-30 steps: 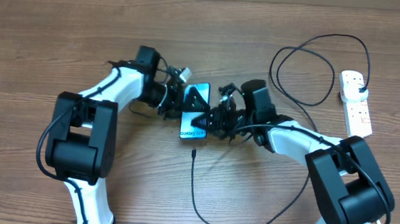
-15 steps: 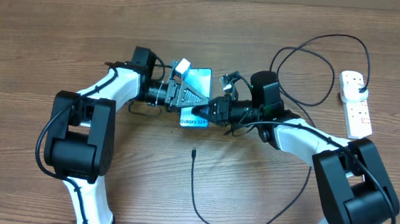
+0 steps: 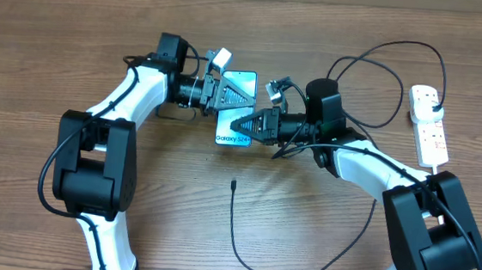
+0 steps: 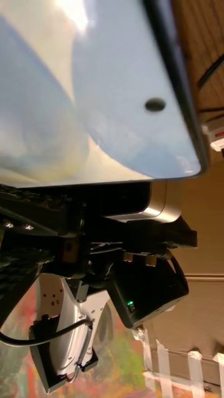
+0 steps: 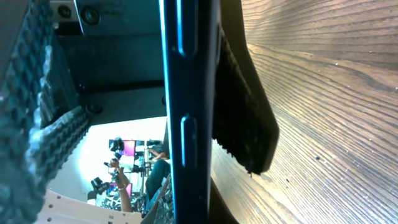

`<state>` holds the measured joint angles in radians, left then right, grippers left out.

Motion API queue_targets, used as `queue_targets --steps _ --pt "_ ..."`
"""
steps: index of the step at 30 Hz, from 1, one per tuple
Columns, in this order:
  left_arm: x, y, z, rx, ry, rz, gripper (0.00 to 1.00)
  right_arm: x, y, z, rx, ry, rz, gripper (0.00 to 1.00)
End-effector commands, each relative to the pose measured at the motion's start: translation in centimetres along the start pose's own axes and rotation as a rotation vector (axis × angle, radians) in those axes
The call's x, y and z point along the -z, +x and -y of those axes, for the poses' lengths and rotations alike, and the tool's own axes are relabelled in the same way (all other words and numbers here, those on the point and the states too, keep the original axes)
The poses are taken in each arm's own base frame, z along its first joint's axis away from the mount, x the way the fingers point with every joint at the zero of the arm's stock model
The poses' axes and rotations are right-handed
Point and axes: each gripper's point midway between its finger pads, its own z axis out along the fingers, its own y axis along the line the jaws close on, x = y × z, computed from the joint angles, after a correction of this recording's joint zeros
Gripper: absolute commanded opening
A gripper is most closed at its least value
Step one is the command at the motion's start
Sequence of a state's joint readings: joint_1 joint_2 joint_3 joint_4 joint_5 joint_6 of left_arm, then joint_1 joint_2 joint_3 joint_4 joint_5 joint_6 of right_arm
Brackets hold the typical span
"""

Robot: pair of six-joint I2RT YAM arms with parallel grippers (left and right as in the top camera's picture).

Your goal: Plug charger to phone and switch on socket

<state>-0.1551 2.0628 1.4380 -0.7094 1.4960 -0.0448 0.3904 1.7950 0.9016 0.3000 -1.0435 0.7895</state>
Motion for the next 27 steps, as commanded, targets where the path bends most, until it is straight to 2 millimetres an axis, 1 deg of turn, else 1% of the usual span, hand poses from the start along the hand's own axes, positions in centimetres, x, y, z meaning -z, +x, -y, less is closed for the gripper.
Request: queue_targets --steps 1,2,5,7,8,9,10,11,12,14,16,18,19,20,22,23,26,27 --pt "0.5 -1.2 3.0 -0.058 0.084 0.005 0.51 -0.2 1.2 -0.3 -0.014 -0.021 -0.048 0.03" --pt "0.5 -1.2 3.0 -0.058 0.083 0.007 0.45 -0.2 1.2 -0.2 -0.014 -0.02 -0.047 0.04" --pt "0.6 -1.2 3.0 -0.058 0.083 0.008 0.21 -0.2 1.0 -0.1 -0.014 -0.014 -0.039 0.04" --pt "0.6 -1.2 3.0 -0.06 0.081 0.009 0.09 -0.1 1.0 -0.1 -0.014 -0.015 -0.039 0.05" --pt "0.6 -1.3 2.9 -0.06 0.076 0.01 0.04 -0.1 1.0 -0.2 -0.014 -0.017 -0.041 0.08" --pt "0.7 -1.3 2.6 -0.06 0.06 0.013 0.04 -0.1 1.1 -0.2 -0.014 -0.022 -0.046 0.1" --pt "0.8 -1.4 2.2 -0.06 0.036 0.018 0.04 -0.1 1.2 -0.4 -0.013 -0.028 -0.053 0.16" --pt "0.9 -1.5 1.6 -0.058 -0.002 0.024 0.04 -0.1 1.3 -0.4 -0.013 -0.034 -0.058 0.23" --pt "1.0 -1.7 0.8 -0.056 -0.043 0.031 0.04 0.0 1.3 -0.5 -0.014 -0.039 -0.061 0.34" --pt "1.5 -1.9 -1.2 -0.035 -0.162 0.048 0.04 0.4 1.2 -0.5 -0.017 -0.05 -0.066 0.51" --pt "2.1 -1.9 -3.4 0.011 -0.289 0.06 0.04 0.9 1.1 -0.5 -0.014 -0.061 -0.066 0.64" --pt "2.8 -1.3 -5.4 0.058 -0.411 0.058 0.04 1.4 0.7 -0.4 -0.016 -0.062 -0.058 0.76" --pt "3.2 -0.9 -6.3 0.085 -0.467 0.053 0.04 1.7 0.7 -0.1 -0.009 -0.057 -0.054 0.86" --pt "3.6 -0.3 -7.2 0.116 -0.527 0.044 0.04 1.9 0.7 0.3 -0.011 -0.047 -0.052 1.0" --pt "4.3 0.9 -8.5 0.173 -0.621 0.021 0.04 2.3 0.9 1.2 -0.014 -0.021 -0.052 1.0" --pt "4.6 1.6 -8.9 0.201 -0.658 0.006 0.04 2.4 1.1 2.0 -0.02 0.01 -0.047 1.0" --pt "5.1 3.5 -9.5 0.282 -0.723 -0.038 0.04 2.7 1.7 4.5 -0.084 0.123 -0.035 1.0" --pt "5.3 4.4 -9.6 0.312 -0.745 -0.061 0.04 2.9 2.0 5.8 -0.131 0.184 -0.026 1.0"
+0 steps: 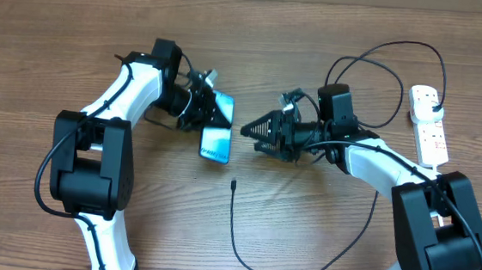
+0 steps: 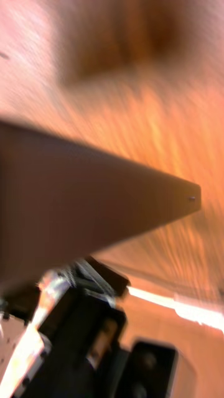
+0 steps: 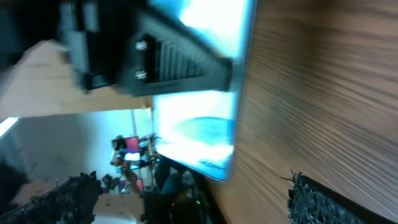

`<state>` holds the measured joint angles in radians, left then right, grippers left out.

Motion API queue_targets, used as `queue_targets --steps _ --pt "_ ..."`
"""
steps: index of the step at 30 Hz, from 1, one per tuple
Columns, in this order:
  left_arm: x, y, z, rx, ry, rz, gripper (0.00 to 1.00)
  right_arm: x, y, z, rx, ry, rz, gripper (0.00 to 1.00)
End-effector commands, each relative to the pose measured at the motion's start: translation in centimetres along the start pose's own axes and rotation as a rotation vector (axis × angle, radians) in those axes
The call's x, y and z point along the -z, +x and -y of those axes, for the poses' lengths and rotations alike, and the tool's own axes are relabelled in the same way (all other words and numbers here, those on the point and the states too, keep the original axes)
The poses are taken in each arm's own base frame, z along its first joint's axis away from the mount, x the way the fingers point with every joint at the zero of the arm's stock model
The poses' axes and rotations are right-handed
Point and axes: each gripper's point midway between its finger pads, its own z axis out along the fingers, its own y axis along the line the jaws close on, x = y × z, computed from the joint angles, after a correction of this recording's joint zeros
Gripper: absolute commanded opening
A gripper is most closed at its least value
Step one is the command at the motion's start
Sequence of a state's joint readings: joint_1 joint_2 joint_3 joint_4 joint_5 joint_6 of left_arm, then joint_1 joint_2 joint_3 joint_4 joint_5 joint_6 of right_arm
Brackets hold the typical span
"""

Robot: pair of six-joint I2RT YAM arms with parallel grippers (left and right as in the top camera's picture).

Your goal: Plug charger to phone and switch on socket

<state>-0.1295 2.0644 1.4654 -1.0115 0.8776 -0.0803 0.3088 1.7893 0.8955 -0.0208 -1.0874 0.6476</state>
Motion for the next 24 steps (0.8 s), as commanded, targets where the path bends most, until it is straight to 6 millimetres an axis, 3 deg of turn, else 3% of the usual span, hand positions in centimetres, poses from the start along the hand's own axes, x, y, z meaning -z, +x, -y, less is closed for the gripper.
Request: queue_targets --steps 1,7,15,24 --pt "0.5 0.8 -1.4 0.028 -0.146 -0.022 0.04 0.1 -0.4 2.9 0.001 0.138 0.052 1.0" --pt "0.7 3.0 -3.6 0.076 -0.305 -0.097 0.04 1.1 -1.7 6.3 -0.036 0.327 0.155 1.0" --pt "-0.2 4.3 -3.3 0.074 -0.325 -0.145 0.04 2.9 -3.8 9.2 -0.029 0.52 0.294 1.0" --pt "-2.4 6.7 -4.5 0.11 -0.338 -0.206 0.04 3.6 -4.3 9.9 -0.026 0.571 0.33 1.0"
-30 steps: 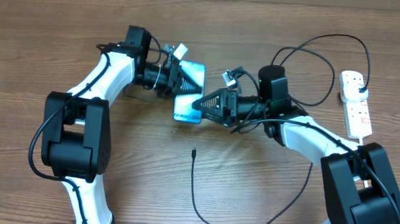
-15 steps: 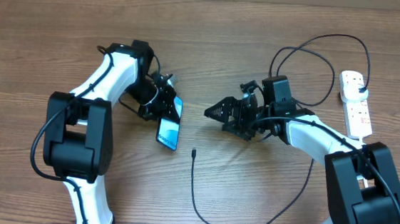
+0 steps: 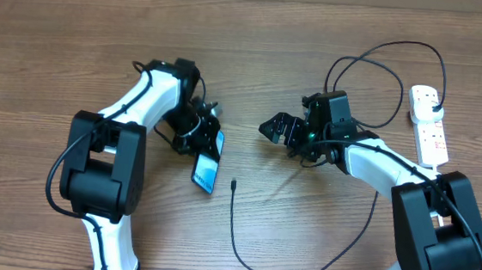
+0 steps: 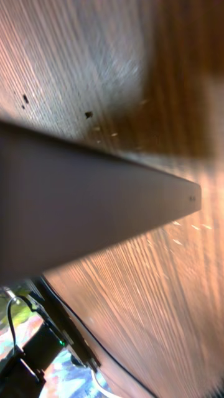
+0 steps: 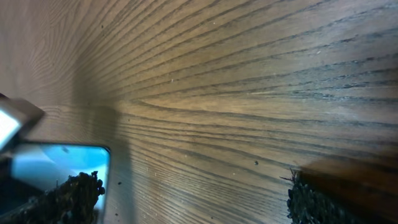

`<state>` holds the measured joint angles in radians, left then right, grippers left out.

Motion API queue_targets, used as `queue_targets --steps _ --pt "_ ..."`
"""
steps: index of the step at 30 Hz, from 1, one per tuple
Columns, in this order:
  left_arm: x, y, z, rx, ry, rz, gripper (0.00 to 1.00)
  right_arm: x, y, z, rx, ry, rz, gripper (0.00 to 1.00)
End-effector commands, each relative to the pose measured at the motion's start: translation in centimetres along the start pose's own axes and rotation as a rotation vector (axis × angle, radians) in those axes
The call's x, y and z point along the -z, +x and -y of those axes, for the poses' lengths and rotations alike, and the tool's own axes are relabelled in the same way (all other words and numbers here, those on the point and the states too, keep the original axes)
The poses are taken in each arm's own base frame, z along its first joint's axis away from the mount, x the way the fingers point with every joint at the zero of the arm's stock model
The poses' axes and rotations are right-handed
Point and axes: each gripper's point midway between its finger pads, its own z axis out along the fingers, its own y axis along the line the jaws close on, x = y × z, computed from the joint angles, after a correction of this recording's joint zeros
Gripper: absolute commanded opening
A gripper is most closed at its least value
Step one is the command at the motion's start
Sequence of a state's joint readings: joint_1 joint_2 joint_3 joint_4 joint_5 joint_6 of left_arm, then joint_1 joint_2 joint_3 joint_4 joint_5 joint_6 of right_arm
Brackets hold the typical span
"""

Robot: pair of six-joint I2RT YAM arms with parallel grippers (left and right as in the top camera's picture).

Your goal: Plug charger to phone and switch on socket

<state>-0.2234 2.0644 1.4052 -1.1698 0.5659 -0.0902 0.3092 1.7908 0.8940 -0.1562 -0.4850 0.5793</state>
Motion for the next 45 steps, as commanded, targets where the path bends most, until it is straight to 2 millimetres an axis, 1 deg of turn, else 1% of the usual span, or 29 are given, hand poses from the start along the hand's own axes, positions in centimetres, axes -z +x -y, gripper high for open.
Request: queue_targets --steps 1,6,13,20,25,32,45 --pt "-0.8 0.9 -0.1 0.031 0.007 -0.016 0.04 -0.1 -0.5 0.7 0.008 0.042 0.029 1.0" --pt "-2.1 1.1 -0.9 0.107 0.006 -0.016 0.04 -0.1 -0.5 0.7 0.008 0.042 0.029 1.0" --pt "-3.2 0.5 -1.4 0.137 0.011 0.021 0.04 -0.1 -0.5 0.7 0.008 0.042 0.029 1.0" --pt "-4.0 -0.7 -1.9 0.165 0.015 0.076 0.04 -0.1 -0.5 0.7 0.008 0.042 0.029 1.0" --pt "-4.0 -0.9 -2.0 0.156 0.012 0.087 0.04 -0.1 -0.5 0.7 0.008 0.042 0.029 1.0" --pt "-4.0 -1.1 -3.1 0.16 -0.052 0.101 0.04 -0.1 -0.5 0.7 0.008 0.042 0.029 1.0" --pt "-3.8 -1.9 -4.2 0.148 -0.116 0.141 0.04 -0.1 -0.5 0.7 0.008 0.042 0.029 1.0"
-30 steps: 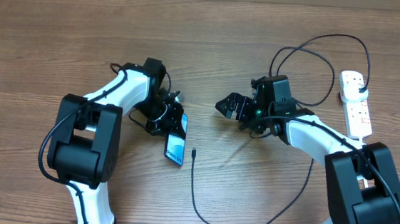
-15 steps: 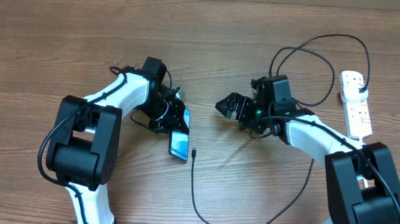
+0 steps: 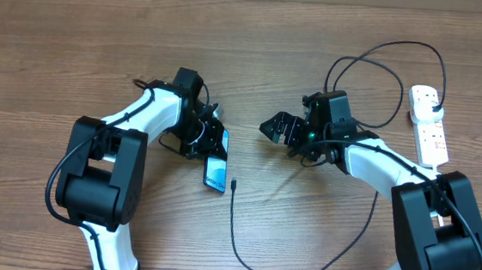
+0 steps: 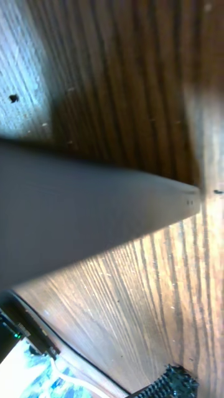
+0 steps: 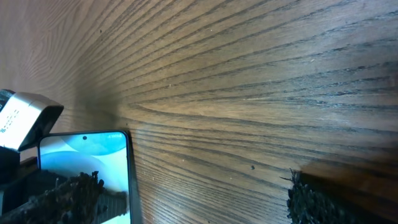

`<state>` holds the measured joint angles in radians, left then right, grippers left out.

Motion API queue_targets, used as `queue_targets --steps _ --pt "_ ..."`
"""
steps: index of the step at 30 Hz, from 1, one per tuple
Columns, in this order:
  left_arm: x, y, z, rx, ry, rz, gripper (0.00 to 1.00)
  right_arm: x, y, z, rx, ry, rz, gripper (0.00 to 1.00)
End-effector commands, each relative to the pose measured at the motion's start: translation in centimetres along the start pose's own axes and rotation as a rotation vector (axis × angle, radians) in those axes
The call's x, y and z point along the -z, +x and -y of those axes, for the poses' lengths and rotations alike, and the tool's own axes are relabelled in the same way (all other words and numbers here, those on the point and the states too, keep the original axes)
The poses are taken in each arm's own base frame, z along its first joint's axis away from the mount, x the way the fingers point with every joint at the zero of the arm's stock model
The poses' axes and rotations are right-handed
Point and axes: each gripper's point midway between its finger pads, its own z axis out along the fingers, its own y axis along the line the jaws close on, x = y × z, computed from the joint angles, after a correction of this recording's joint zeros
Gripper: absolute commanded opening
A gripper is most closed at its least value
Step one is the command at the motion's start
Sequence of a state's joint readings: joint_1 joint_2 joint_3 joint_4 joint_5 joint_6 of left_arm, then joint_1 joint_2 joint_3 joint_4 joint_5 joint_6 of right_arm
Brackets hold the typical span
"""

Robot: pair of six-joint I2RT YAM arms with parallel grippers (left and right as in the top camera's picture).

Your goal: Plug charger to phone and switch on socket

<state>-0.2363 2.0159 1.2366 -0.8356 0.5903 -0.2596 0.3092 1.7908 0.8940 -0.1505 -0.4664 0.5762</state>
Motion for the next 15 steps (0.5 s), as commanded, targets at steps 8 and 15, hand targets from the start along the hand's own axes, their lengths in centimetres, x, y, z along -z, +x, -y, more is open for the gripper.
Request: queue_targets --steps 8,15 --pt "-1.4 0.9 -4.0 0.095 -0.166 -0.022 0.04 -0.1 -0.1 0.5 -0.002 0.027 0.01 1.0" --pt "-1.4 0.8 -4.0 0.093 -0.165 -0.019 0.04 0.2 3.3 0.6 -0.065 0.003 -0.143 1.0"
